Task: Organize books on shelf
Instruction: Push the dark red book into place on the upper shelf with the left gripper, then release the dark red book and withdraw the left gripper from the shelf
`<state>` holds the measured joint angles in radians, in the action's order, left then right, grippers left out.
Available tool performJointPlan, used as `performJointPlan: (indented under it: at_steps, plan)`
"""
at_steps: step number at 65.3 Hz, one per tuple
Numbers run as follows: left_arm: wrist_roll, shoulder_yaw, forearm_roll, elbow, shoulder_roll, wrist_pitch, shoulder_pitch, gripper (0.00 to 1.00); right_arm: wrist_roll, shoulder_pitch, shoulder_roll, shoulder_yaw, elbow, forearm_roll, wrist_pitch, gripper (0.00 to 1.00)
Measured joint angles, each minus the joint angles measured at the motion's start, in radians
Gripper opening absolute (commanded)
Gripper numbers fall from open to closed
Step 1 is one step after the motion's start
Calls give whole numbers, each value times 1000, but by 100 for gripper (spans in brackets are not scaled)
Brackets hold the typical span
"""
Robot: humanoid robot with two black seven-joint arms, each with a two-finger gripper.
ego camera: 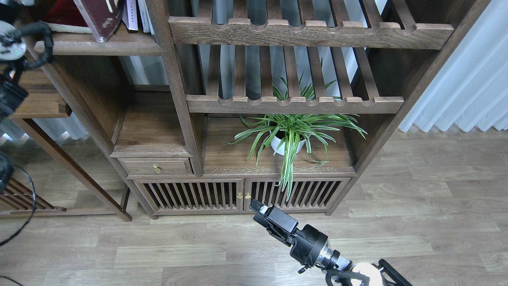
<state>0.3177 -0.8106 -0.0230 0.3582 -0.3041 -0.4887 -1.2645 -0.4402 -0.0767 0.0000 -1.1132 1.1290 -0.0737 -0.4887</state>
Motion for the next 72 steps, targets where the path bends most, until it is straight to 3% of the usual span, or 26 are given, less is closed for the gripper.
performJointPlan:
  at_steps: [15, 53, 64, 68, 72]
  plan:
    - [-3, -65, 0, 130, -6, 0, 116, 100, 1, -1, 0, -3, -2, 0, 0, 99]
    - [-14, -68, 7, 181, -38, 0, 252, 100, 1, -3, 0, -5, -2, -3, 0, 99]
    - [-37, -64, 9, 220, -40, 0, 285, 100, 1, -4, 0, -5, -3, -3, 0, 99]
    - [-43, -62, 9, 225, -40, 0, 288, 91, 1, -5, 0, -5, -2, -3, 0, 99]
    - [-56, -61, 10, 227, -39, 0, 290, 67, 1, -6, 0, -5, -2, -3, 0, 99]
